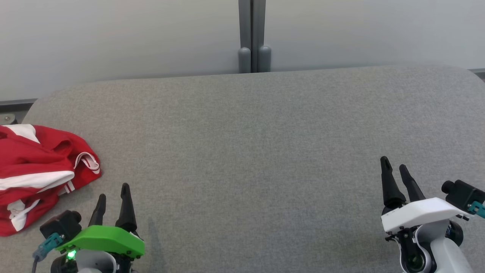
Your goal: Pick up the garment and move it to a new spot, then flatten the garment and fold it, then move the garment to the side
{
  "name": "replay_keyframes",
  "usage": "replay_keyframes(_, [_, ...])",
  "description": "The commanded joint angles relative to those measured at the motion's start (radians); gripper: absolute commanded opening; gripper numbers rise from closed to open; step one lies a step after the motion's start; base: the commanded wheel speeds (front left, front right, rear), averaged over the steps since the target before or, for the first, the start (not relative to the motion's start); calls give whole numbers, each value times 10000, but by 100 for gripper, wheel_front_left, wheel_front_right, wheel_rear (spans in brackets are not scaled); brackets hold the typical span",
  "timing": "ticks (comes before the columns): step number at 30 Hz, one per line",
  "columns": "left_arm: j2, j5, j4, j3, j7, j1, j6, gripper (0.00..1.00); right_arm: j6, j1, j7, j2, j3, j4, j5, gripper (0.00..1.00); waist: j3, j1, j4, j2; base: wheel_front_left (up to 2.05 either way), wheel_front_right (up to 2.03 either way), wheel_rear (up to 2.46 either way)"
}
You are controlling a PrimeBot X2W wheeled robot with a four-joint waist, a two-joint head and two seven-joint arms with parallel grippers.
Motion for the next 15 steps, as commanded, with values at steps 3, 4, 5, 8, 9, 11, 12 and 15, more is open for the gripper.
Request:
replay_keyframes(3, [92,529,-40,-67,-149,-193,106,100,5,-24,-172,-30,14,-128,-439,100,7,0,9,0,0,0,0])
replay_keyframes(4, [90,651,-35,-74,-194,-189,135,100,4,13,-206,-32,11,-141,-558,100,10,0,12,0,0,0,0])
replay_keyframes(5, [94,751,-33,-87,-213,-186,143,100,5,40,-229,-33,13,-152,-653,100,12,0,13,0,0,0,0])
replay_keyframes(8, [92,1041,-19,-94,-306,-159,161,100,4,148,-317,-35,78,-148,-985,100,15,0,14,0,0,0,0])
replay_keyframes(9, [96,1126,-14,-102,-319,-150,165,100,4,167,-336,-36,95,-153,-1075,100,16,0,14,0,0,0,0])
replay_keyframes(11, [84,1314,-15,-114,-387,-125,159,100,4,190,-403,-40,84,-151,-1271,100,15,0,19,0,0,0,0])
replay_keyframes(12, [58,1425,-27,-124,-400,-107,157,100,4,208,-421,-41,84,-171,-1402,100,16,0,25,0,0,0,0])
replay_keyframes(15, [11,1721,-38,-147,-484,-82,160,100,4,318,-507,-44,76,-197,-1654,100,20,0,42,0,0,0,0])
